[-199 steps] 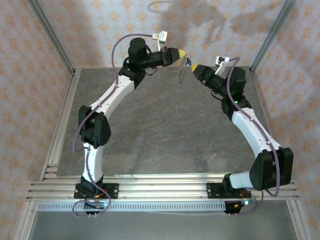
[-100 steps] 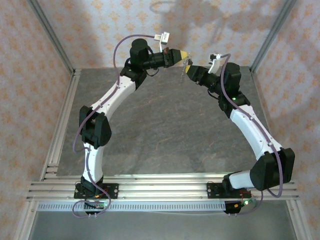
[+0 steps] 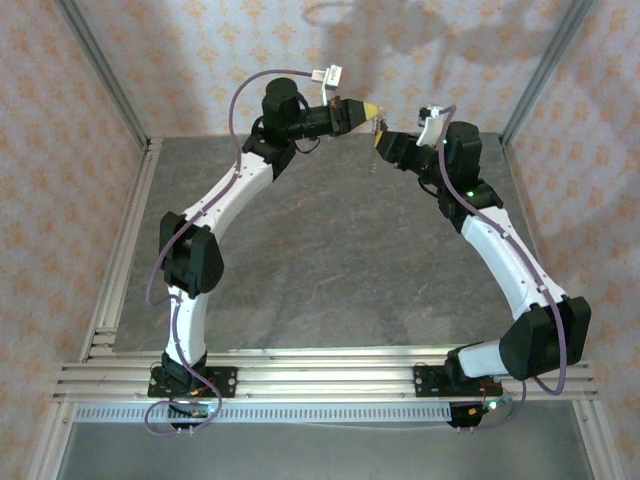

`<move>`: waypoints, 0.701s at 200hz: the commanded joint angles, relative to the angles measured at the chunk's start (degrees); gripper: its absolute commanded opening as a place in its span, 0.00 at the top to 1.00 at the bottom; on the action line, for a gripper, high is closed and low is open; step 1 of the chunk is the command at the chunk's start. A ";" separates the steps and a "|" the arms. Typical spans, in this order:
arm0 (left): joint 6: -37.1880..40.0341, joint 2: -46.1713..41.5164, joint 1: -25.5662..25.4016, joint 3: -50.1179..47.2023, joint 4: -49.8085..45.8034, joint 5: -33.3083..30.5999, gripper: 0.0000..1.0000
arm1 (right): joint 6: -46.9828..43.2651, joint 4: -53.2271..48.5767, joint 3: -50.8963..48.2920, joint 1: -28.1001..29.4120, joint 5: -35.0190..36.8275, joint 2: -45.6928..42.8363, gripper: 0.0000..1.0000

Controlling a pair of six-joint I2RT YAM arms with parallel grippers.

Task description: Put the keys on the keyring

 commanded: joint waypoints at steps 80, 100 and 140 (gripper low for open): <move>-0.32 -2.00 -1.11 3.46 3.26 0.62 1.00 | -3.00 0.80 1.55 0.26 -6.97 0.88 0.92; -0.71 -1.87 -1.11 3.70 3.80 0.52 1.00 | -2.43 1.62 0.39 0.33 -7.69 0.11 1.00; -0.80 -2.18 -1.11 3.15 4.37 0.01 1.00 | -0.99 2.86 -0.48 0.79 -9.27 -0.37 1.00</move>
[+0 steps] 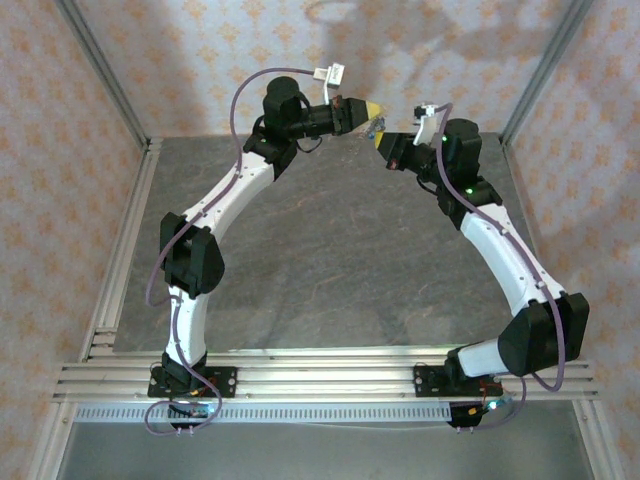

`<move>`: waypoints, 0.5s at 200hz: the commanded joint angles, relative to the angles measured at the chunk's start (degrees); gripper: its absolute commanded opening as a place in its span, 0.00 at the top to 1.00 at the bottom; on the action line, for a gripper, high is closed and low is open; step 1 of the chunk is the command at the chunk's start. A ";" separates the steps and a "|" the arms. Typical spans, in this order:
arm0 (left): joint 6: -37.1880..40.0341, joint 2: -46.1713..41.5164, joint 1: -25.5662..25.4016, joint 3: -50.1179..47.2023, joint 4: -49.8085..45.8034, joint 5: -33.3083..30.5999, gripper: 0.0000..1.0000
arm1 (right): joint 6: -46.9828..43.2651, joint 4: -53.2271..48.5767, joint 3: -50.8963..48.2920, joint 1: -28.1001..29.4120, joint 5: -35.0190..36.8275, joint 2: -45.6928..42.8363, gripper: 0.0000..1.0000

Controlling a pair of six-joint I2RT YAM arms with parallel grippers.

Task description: Put the keys on the keyring

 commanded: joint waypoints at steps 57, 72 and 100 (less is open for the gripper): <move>-1.21 -2.70 -0.79 0.55 5.94 -0.42 1.00 | 2.26 3.28 -0.22 3.36 -4.25 -0.74 1.00; -1.11 -2.90 -0.98 0.07 6.02 -0.42 1.00 | 2.49 3.33 0.56 4.13 -4.11 -0.08 1.00; -0.90 -3.65 -1.17 -1.34 6.28 -0.55 1.00 | 3.14 4.13 0.82 4.34 -2.99 0.79 1.00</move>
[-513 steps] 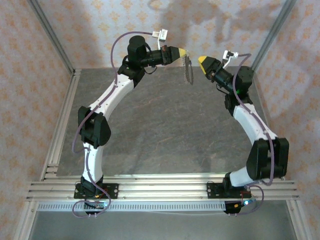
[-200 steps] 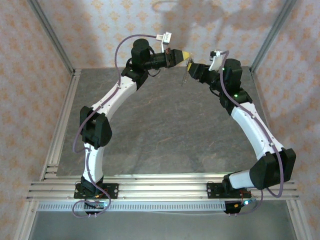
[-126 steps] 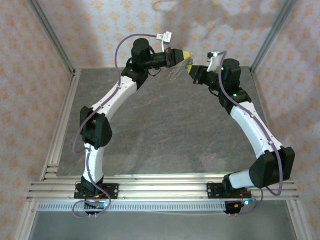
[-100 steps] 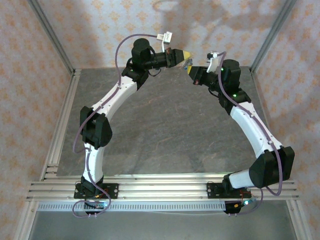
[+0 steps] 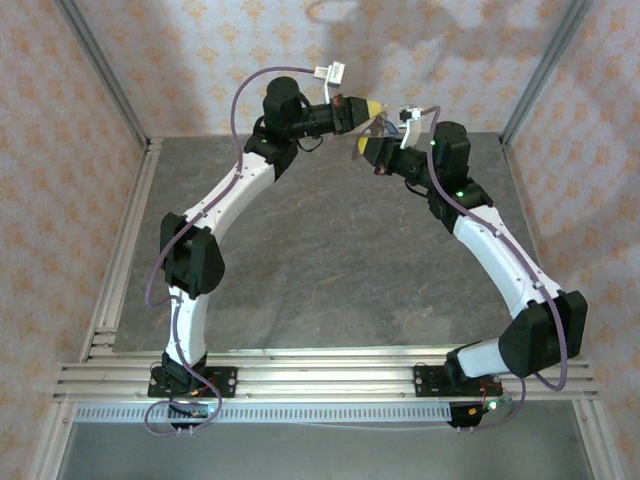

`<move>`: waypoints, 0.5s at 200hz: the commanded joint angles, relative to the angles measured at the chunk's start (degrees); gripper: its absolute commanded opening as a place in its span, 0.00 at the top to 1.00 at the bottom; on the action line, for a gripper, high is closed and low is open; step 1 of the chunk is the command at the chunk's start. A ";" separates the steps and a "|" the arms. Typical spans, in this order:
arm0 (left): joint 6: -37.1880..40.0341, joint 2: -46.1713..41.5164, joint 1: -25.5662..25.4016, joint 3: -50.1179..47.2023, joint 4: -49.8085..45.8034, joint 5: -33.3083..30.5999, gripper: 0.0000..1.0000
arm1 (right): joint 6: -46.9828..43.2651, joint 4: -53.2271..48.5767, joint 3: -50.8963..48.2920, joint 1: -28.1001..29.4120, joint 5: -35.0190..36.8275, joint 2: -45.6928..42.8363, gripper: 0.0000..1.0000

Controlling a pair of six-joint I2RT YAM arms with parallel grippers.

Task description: Put the keys on the keyring

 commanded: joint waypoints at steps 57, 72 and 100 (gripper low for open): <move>-0.60 -5.16 -0.72 -3.54 5.32 -1.19 1.00 | 2.03 2.66 -1.18 -0.65 0.40 -1.13 1.00; -0.23 -5.34 -0.76 -3.57 4.78 -1.26 1.00 | 3.31 3.41 -3.72 -2.73 -0.17 -3.94 0.90; -0.11 -5.45 -0.76 -3.86 5.12 -1.28 1.00 | 7.88 7.87 -9.71 -6.93 -2.25 -9.52 0.79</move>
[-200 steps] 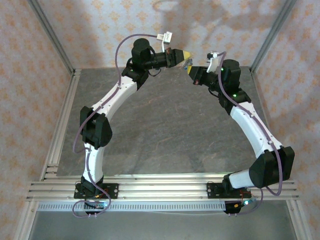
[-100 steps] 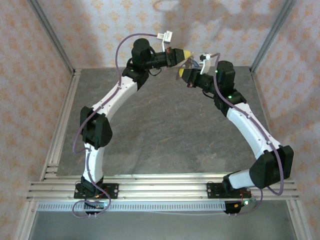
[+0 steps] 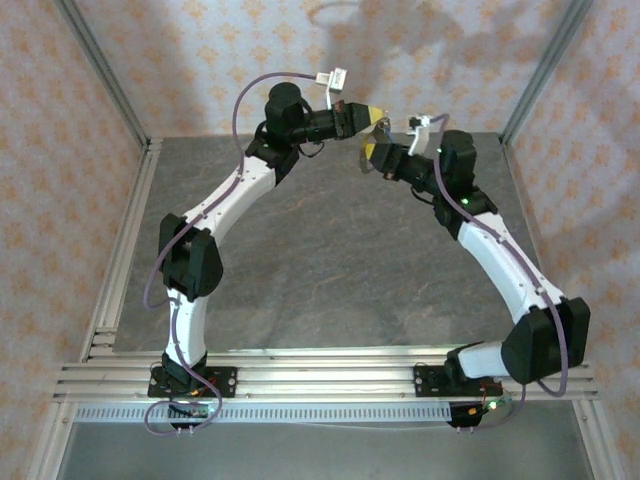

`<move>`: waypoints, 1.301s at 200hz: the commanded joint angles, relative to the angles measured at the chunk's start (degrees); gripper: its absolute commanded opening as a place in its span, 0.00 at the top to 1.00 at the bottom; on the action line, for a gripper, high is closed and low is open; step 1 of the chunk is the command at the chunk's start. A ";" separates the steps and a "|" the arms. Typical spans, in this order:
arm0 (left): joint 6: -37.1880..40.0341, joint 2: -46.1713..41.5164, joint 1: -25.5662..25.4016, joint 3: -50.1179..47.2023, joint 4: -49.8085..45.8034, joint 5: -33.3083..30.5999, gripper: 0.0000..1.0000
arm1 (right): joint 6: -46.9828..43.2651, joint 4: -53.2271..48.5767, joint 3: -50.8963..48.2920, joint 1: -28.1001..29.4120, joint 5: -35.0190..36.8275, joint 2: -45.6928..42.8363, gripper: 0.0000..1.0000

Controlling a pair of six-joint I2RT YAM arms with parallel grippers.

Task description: Put the keys on the keyring

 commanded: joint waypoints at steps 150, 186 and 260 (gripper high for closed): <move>-1.40 -4.41 -0.23 -2.30 6.39 -2.18 1.00 | 25.90 25.79 -2.40 -5.51 3.24 -0.86 0.76; -1.70 -4.25 -0.17 -2.23 6.68 -2.18 1.00 | 26.92 27.09 -1.76 -5.01 2.86 0.41 0.76; -1.87 -4.18 -0.31 -1.74 6.59 -2.52 1.00 | 26.75 27.21 0.28 -2.52 2.19 3.95 0.80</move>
